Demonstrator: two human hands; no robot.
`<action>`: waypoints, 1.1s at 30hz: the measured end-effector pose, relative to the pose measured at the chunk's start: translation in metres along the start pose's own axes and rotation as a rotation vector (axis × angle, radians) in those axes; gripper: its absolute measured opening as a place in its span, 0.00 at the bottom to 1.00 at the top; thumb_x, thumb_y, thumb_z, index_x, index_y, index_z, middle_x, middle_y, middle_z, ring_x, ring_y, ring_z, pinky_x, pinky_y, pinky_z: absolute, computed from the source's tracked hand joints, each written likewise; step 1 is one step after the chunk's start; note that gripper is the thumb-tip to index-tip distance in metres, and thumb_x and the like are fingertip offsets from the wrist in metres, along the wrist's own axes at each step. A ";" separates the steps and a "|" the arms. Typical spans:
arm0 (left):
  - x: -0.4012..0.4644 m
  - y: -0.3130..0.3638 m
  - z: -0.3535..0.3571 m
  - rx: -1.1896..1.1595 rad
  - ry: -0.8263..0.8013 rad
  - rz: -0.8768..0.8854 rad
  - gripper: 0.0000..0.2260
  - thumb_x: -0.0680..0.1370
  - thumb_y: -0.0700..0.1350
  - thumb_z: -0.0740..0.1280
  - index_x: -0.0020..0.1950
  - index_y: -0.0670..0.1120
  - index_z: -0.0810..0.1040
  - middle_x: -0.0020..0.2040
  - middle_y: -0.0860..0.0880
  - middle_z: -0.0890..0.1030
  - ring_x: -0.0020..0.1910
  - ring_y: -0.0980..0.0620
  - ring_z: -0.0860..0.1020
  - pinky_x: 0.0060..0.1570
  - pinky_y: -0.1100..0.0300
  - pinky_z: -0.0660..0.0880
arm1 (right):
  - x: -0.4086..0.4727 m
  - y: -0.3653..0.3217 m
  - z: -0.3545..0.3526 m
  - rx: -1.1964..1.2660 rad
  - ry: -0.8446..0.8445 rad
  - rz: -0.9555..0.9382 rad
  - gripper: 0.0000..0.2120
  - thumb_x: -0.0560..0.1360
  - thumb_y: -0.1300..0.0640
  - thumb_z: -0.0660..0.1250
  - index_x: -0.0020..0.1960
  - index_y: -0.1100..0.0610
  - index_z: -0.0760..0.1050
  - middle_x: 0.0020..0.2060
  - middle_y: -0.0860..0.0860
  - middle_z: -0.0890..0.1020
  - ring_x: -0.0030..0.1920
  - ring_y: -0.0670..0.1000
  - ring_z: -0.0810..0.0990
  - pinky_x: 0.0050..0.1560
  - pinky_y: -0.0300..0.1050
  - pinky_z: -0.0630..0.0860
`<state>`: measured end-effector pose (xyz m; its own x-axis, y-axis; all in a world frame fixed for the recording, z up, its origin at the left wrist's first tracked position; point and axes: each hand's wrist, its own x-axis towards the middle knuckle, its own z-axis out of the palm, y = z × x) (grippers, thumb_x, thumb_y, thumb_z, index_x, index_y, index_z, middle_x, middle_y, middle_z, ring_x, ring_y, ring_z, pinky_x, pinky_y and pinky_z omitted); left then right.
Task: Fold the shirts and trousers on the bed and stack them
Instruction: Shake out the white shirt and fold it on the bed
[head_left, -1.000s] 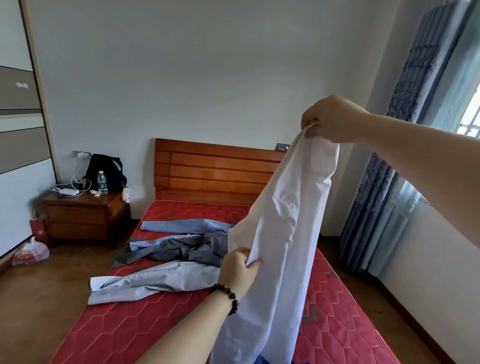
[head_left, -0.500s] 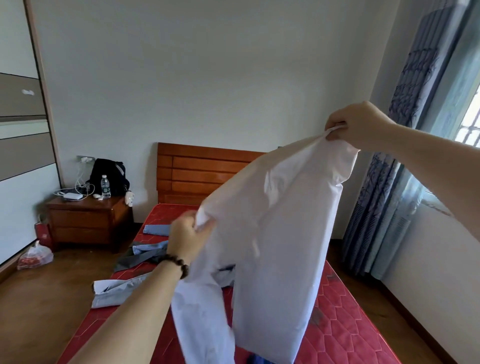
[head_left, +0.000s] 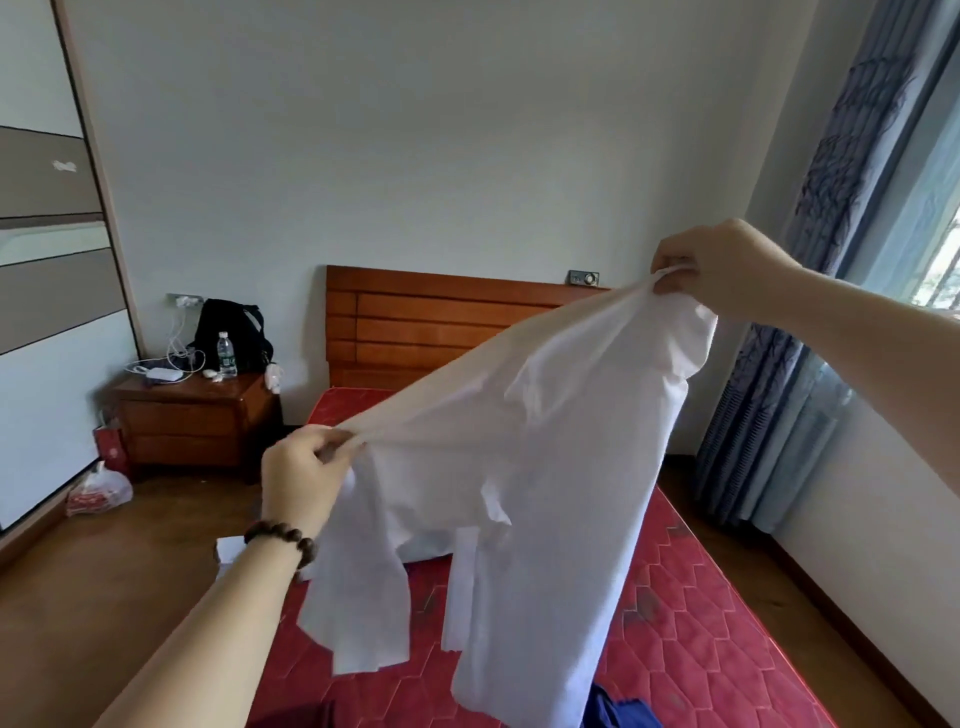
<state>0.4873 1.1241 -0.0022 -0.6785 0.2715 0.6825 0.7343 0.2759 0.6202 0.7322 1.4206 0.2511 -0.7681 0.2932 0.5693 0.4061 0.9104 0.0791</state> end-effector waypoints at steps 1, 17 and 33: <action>0.001 -0.004 -0.003 0.013 -0.003 0.021 0.08 0.71 0.41 0.76 0.34 0.41 0.82 0.30 0.48 0.80 0.31 0.51 0.77 0.33 0.69 0.69 | -0.002 -0.002 0.006 -0.001 0.037 0.021 0.02 0.73 0.56 0.69 0.45 0.53 0.79 0.38 0.52 0.79 0.39 0.55 0.75 0.42 0.49 0.76; -0.063 -0.022 -0.107 -0.578 -0.574 -0.543 0.14 0.69 0.49 0.73 0.41 0.37 0.80 0.42 0.38 0.76 0.43 0.42 0.71 0.46 0.47 0.68 | -0.085 -0.034 0.062 0.118 -0.248 0.101 0.04 0.77 0.61 0.64 0.50 0.59 0.76 0.45 0.56 0.78 0.44 0.57 0.74 0.44 0.47 0.71; -0.227 0.046 -0.174 -0.573 -0.563 -0.661 0.09 0.72 0.46 0.71 0.40 0.42 0.74 0.31 0.46 0.77 0.29 0.56 0.75 0.30 0.68 0.73 | -0.223 -0.058 0.026 0.304 -0.355 -0.027 0.25 0.71 0.36 0.66 0.29 0.56 0.68 0.25 0.48 0.70 0.30 0.48 0.69 0.34 0.44 0.69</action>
<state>0.6787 0.9147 -0.0614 -0.7518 0.6576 -0.0483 0.0121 0.0870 0.9961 0.8675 1.3102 0.0979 -0.9196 0.3019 0.2513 0.2610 0.9477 -0.1834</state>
